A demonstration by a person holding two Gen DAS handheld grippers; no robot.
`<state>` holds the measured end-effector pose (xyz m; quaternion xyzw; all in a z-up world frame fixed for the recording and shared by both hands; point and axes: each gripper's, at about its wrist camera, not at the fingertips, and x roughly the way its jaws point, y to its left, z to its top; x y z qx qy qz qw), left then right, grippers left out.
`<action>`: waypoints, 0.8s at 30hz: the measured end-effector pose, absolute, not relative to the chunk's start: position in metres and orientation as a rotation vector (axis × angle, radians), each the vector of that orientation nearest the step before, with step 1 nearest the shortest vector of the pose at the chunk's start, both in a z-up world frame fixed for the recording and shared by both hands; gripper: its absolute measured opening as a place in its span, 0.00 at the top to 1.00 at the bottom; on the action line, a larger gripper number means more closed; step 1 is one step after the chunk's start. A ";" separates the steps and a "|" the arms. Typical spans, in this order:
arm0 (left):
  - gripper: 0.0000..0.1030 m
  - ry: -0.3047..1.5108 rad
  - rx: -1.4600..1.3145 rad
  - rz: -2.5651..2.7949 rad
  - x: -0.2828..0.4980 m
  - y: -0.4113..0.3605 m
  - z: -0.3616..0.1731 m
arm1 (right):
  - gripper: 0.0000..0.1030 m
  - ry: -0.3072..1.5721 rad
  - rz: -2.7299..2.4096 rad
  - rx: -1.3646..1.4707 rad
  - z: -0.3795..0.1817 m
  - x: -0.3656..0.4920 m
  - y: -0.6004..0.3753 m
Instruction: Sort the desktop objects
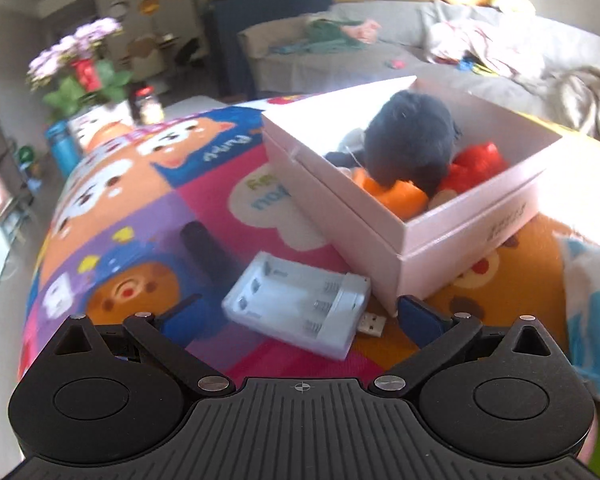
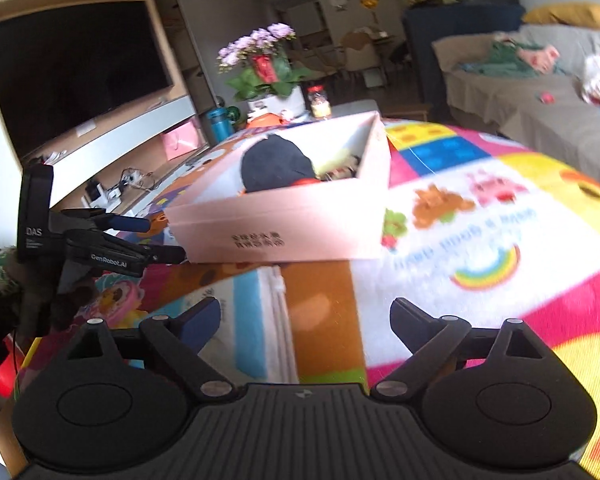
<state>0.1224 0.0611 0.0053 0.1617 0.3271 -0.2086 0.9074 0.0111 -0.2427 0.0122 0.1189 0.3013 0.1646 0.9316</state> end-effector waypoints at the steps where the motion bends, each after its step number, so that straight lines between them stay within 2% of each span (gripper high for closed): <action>1: 0.00 0.681 0.341 -0.456 0.124 0.060 0.003 | 0.07 0.615 0.340 0.253 0.011 0.012 -0.242; 2: 0.00 0.686 0.346 -0.482 0.125 0.059 0.000 | 0.04 0.620 0.338 0.259 0.009 0.012 -0.243; 10: 0.01 0.690 0.314 -0.492 0.125 0.058 -0.004 | 0.03 0.655 0.343 0.277 0.004 0.017 -0.242; 14: 0.22 0.720 0.252 -0.429 0.111 0.062 0.001 | 0.03 0.657 0.339 0.285 0.004 0.017 -0.243; 15: 0.23 0.723 0.252 -0.389 0.106 0.063 0.002 | 0.03 0.657 0.338 0.284 0.004 0.017 -0.242; 20: 0.18 0.700 0.349 -0.164 0.098 0.082 0.005 | 0.03 0.647 0.330 0.273 0.005 0.015 -0.241; 23: 0.17 0.700 0.284 -0.136 0.099 0.098 0.012 | 0.02 0.637 0.328 0.260 0.006 0.013 -0.239; 24: 0.12 0.692 0.251 -0.164 0.098 0.100 0.015 | 0.02 0.635 0.326 0.255 0.006 0.012 -0.238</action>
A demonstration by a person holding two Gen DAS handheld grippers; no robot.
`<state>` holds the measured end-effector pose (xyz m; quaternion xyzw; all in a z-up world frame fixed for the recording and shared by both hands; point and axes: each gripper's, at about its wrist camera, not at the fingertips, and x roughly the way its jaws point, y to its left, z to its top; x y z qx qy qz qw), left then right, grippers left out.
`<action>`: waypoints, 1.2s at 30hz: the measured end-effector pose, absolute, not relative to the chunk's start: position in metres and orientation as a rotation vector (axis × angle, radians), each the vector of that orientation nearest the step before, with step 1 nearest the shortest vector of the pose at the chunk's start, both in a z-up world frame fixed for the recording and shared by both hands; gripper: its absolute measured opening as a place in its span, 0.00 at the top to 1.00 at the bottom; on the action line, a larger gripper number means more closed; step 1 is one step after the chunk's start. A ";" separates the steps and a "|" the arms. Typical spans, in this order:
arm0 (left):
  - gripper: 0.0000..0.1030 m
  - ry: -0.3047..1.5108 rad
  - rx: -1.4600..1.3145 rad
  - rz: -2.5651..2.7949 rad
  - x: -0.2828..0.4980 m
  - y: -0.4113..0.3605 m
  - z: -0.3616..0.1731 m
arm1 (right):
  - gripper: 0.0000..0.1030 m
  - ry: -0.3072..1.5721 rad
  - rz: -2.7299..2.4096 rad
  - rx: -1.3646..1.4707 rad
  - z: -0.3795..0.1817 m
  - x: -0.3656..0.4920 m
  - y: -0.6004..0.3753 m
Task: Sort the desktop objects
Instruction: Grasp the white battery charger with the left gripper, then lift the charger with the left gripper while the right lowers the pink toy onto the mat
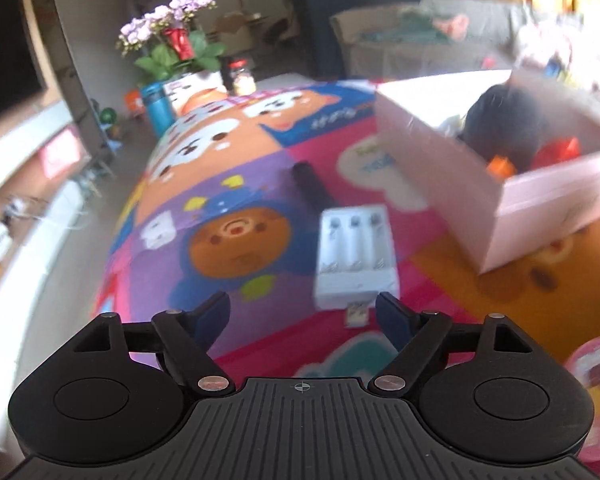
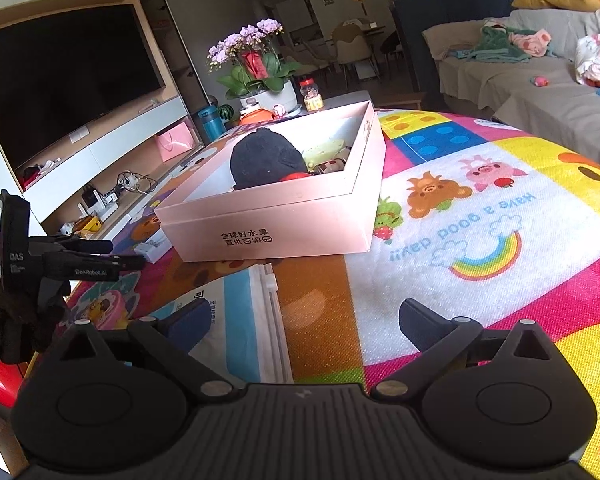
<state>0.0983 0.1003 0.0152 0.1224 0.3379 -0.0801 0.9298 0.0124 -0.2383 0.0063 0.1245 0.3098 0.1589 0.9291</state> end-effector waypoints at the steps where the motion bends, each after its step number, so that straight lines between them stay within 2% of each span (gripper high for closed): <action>1: 0.10 0.683 0.228 -0.191 0.097 0.100 0.017 | 0.02 0.634 0.324 0.251 0.007 0.012 -0.238; 4: 0.10 0.667 0.270 -0.208 0.101 0.084 0.015 | 0.02 0.635 0.321 0.250 0.007 0.012 -0.238; 7: 0.15 0.684 0.288 -0.179 0.117 0.071 0.008 | 0.00 0.641 0.318 0.261 0.006 0.013 -0.240; 10: 0.28 0.709 0.216 -0.162 0.125 0.075 0.005 | 0.00 0.648 0.315 0.278 0.005 0.014 -0.242; 12: 0.44 0.725 0.162 -0.155 0.123 0.081 0.006 | 0.00 0.650 0.314 0.287 0.005 0.015 -0.243; 20: 0.48 0.724 0.091 -0.109 0.054 0.094 0.007 | 0.00 0.650 0.303 0.294 0.004 0.015 -0.244; 27: 0.50 0.721 0.035 -0.183 0.009 0.067 0.009 | 0.00 0.647 0.259 0.292 0.004 0.014 -0.244; 36: 0.45 0.727 0.010 -0.332 -0.025 0.045 0.008 | 0.00 0.677 0.255 0.333 0.000 0.020 -0.249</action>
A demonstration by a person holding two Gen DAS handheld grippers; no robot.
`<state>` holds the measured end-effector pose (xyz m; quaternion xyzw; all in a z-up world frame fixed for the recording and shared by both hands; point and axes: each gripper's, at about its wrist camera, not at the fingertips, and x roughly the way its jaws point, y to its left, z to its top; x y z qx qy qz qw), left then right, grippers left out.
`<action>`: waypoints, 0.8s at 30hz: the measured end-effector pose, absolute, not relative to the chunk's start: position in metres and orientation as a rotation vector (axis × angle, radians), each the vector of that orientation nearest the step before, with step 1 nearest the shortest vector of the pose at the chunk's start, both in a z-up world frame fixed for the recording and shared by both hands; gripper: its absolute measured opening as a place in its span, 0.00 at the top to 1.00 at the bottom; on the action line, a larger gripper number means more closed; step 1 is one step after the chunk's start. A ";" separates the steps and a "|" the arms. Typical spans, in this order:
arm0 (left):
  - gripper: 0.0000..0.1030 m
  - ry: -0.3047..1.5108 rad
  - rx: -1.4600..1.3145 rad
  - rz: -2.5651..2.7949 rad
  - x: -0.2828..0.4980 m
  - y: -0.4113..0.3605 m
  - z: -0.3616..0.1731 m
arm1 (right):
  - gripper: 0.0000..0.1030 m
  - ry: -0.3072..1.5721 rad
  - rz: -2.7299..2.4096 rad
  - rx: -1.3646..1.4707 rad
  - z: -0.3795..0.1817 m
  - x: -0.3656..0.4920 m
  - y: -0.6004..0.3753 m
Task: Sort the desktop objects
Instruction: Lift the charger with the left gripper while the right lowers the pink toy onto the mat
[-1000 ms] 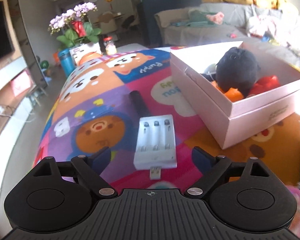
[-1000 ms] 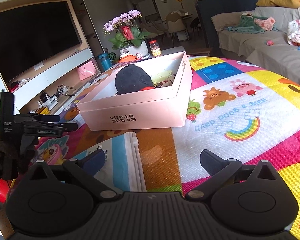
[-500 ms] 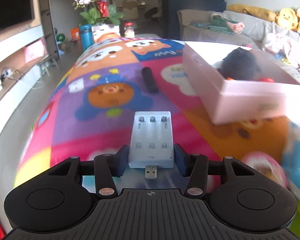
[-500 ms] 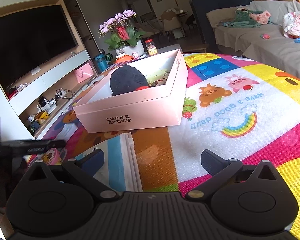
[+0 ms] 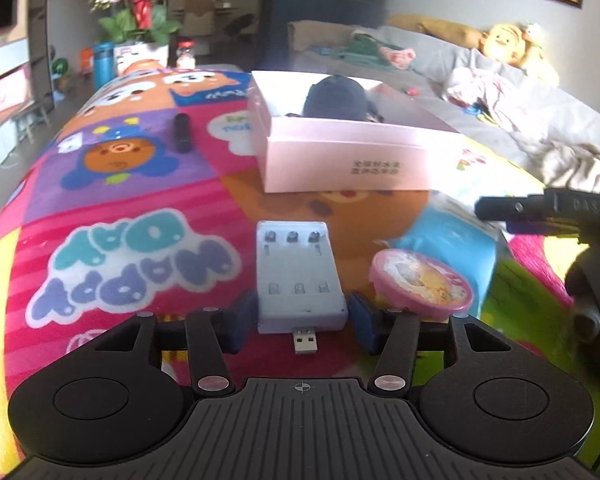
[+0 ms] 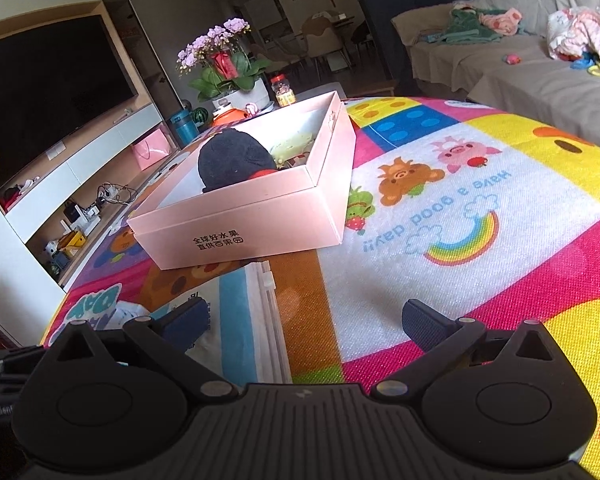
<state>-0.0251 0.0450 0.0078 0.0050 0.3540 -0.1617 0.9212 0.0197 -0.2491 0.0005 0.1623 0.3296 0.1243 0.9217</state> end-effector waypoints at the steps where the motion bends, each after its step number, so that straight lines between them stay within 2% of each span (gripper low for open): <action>1: 0.44 0.727 0.003 -0.335 -0.025 0.044 0.008 | 0.00 0.677 0.254 0.330 0.001 0.020 -0.248; 3: 0.38 0.727 -0.015 -0.354 -0.025 0.044 0.007 | 0.00 0.678 0.252 0.328 0.000 0.019 -0.248; 7: 0.36 0.723 -0.031 -0.415 -0.026 0.040 0.007 | 0.00 0.681 0.249 0.327 0.001 0.020 -0.247; 10: 0.31 0.726 -0.039 -0.503 -0.030 0.037 0.008 | 0.00 0.681 0.248 0.325 0.001 0.020 -0.246; 12: 0.15 0.700 -0.023 -0.540 -0.033 0.038 0.012 | 0.00 0.680 0.246 0.320 0.001 0.021 -0.245; 14: 0.07 0.659 -0.007 -0.531 -0.033 0.044 0.021 | 0.00 0.669 0.234 0.306 0.002 0.020 -0.244; 20: 0.07 0.593 0.000 -0.199 0.032 0.076 0.045 | 0.00 0.629 0.220 0.238 0.005 0.015 -0.235; 22: 0.11 0.584 0.028 -0.093 0.074 0.080 0.042 | 0.00 0.619 0.217 0.224 0.005 0.013 -0.233; 24: 0.21 0.608 0.036 -0.031 0.118 0.082 0.035 | 0.00 0.617 0.216 0.225 0.005 0.013 -0.234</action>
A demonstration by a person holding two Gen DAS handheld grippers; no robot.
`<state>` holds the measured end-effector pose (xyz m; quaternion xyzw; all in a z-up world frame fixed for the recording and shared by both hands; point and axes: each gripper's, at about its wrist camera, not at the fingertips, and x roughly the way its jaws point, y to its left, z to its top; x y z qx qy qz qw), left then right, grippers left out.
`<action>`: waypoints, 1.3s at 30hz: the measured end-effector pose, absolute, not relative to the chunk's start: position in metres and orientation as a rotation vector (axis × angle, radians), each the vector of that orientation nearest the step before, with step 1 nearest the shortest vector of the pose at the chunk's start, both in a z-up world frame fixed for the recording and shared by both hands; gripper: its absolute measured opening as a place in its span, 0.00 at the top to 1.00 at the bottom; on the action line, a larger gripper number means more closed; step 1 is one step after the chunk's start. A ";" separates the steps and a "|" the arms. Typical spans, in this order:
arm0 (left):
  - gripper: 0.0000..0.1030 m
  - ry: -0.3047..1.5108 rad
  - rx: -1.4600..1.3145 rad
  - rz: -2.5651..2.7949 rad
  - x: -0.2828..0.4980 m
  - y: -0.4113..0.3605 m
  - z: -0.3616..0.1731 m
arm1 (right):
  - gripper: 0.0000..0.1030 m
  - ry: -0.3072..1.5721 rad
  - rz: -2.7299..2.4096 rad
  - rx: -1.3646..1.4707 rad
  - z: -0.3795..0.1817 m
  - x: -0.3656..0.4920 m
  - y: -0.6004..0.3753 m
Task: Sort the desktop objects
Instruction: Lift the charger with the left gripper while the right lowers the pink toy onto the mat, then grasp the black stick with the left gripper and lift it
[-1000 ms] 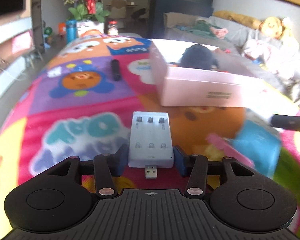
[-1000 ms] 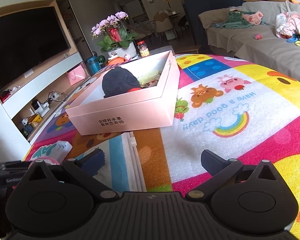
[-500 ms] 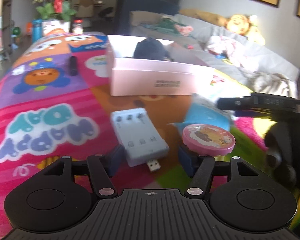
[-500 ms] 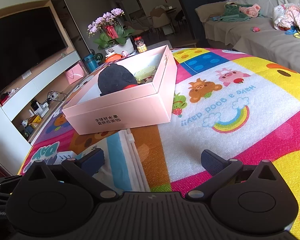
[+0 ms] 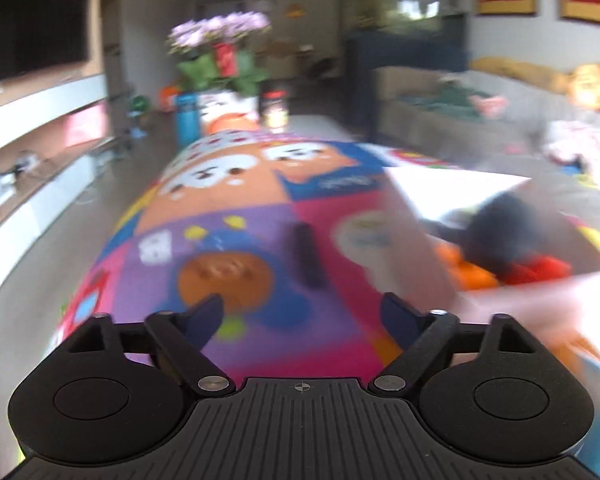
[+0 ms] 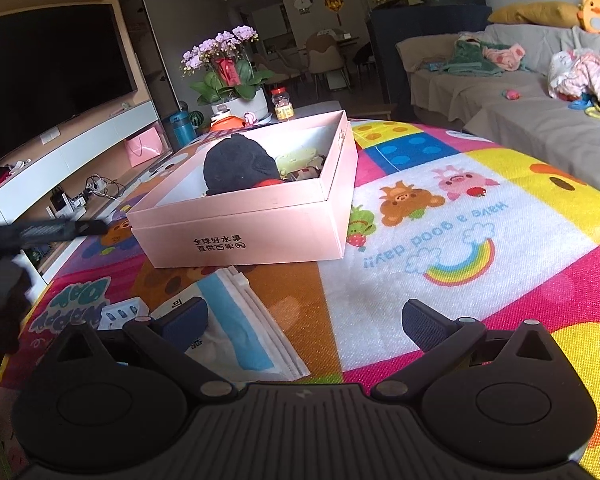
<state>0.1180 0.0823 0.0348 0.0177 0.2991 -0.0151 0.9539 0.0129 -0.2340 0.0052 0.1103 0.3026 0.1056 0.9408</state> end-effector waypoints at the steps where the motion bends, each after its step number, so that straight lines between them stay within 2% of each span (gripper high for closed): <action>1: 0.24 0.623 0.030 -0.025 0.139 0.082 0.030 | 0.00 0.621 0.217 0.232 0.005 0.013 -0.235; 4: 0.34 0.673 0.006 -0.023 0.184 0.081 0.016 | 0.00 0.639 0.223 0.260 0.003 0.017 -0.239; 9: 0.74 0.707 0.050 -0.025 0.206 0.075 -0.003 | 0.00 0.668 0.245 0.318 -0.002 0.023 -0.245; 10: 0.79 0.704 0.064 -0.035 0.203 0.074 -0.003 | 0.00 0.669 0.245 0.318 -0.002 0.023 -0.245; 16: 0.80 0.682 0.162 -0.070 0.157 0.077 0.009 | 0.00 0.668 0.246 0.323 -0.001 0.022 -0.245; 23: 0.80 0.560 0.150 -0.200 0.046 0.083 0.047 | 0.00 0.668 0.246 0.323 -0.001 0.022 -0.245; 27: 0.80 0.531 0.240 -0.360 0.001 0.052 0.054 | 0.00 0.668 0.246 0.323 -0.001 0.022 -0.245; 31: 0.79 0.502 0.354 -0.486 -0.006 0.013 0.049 | 0.00 0.668 0.246 0.323 -0.001 0.022 -0.245; 35: 0.73 0.482 0.426 -0.436 0.009 0.005 0.045 | 0.00 0.671 0.247 0.323 -0.001 0.022 -0.245; 38: 0.53 0.473 0.422 -0.324 0.013 0.022 0.047 | 0.00 0.670 0.255 0.339 -0.002 0.022 -0.248; 39: 0.51 0.479 0.397 -0.296 0.011 0.030 0.049 | 0.00 0.671 0.257 0.341 -0.002 0.022 -0.248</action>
